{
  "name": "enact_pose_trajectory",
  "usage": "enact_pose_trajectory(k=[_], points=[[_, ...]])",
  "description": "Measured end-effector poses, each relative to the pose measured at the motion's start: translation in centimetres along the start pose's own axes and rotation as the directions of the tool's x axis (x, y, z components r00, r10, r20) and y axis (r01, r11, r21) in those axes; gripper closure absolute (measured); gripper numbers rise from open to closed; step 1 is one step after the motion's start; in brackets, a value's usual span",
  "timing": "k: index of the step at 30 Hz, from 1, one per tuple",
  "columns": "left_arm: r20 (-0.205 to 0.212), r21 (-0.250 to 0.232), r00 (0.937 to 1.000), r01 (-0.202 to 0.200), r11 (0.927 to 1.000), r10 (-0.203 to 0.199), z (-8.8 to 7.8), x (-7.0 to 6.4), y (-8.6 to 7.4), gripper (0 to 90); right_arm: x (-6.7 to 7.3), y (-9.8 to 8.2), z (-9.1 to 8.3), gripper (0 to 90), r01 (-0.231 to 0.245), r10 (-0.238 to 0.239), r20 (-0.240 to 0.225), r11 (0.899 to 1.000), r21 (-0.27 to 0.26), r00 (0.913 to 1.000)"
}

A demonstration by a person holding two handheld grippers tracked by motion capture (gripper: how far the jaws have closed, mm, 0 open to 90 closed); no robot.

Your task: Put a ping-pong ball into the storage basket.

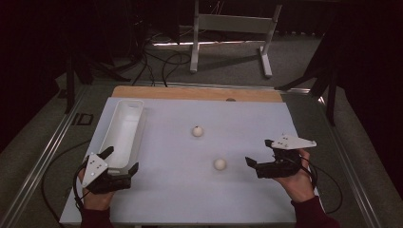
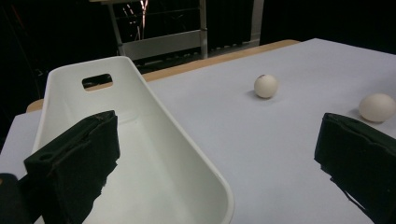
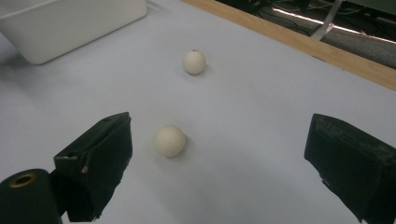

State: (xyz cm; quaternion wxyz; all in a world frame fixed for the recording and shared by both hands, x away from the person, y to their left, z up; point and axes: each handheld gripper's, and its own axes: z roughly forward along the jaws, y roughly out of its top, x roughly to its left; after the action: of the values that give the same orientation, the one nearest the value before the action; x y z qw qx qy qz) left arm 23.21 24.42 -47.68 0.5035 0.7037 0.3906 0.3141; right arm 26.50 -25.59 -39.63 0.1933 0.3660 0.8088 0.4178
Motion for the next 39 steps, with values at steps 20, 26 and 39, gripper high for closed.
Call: enact_pose_trajectory(k=[20, 26, 39], points=[[0.008, -0.005, 1.0000, -0.002, 1.0000, 0.002, 0.0, 0.0, 0.0, 0.5, 0.5, 1.5, 1.1, 7.3, 0.048, -0.047, -0.021, 0.997, 0.066, 0.9987], [0.007, -0.007, 1.0000, 0.000, 1.0000, 0.000, 0.0, 0.0, 0.0, 0.5, 0.8, 1.9, 1.6, 7.3, 0.060, -0.058, -0.029, 0.995, 0.080, 0.9979], [0.007, -0.016, 1.0000, 0.003, 0.9999, -0.003, -0.1, 0.0, 0.0, 0.5, 1.3, 2.5, 2.7, 7.3, 0.090, -0.086, -0.042, 0.990, 0.111, 0.9954]])
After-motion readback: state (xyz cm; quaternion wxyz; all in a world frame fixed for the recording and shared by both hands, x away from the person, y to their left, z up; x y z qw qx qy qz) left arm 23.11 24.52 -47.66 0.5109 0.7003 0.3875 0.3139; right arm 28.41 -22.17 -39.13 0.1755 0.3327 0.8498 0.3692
